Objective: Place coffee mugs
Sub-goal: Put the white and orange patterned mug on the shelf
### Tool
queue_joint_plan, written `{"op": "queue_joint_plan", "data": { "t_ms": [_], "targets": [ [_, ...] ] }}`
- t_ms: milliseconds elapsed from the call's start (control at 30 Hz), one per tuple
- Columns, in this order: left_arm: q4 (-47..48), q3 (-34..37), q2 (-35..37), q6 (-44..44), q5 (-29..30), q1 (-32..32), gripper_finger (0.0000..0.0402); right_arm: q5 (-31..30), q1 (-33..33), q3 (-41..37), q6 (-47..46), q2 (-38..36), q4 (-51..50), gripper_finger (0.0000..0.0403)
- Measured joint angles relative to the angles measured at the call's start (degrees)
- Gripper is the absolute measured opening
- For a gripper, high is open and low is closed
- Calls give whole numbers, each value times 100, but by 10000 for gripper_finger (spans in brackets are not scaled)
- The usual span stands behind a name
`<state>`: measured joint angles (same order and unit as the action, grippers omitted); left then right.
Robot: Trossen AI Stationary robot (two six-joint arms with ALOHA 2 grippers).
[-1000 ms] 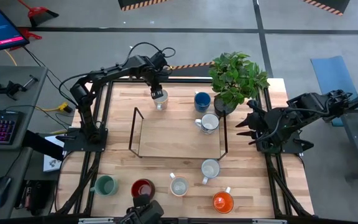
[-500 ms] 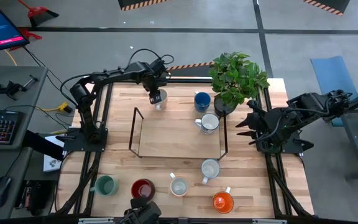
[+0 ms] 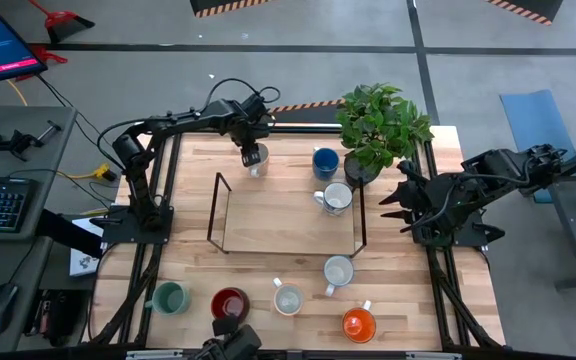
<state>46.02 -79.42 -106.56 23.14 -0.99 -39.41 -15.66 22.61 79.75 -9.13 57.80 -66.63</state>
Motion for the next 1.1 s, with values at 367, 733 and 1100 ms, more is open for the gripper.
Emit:
{"op": "queue_joint_plan", "data": {
  "t_ms": [367,733,1100],
  "targets": [
    [-2,-9,0,-50,10,32,10,-35,0,0,3,0,-2,106],
    [1099,-1041,-20,11,172,378,10,-42,0,0,10,0,-2,106],
    [2923,-1999,-9,-376,130,1201,10,-44,0,0,7,0,-2,106]
  ]
}}
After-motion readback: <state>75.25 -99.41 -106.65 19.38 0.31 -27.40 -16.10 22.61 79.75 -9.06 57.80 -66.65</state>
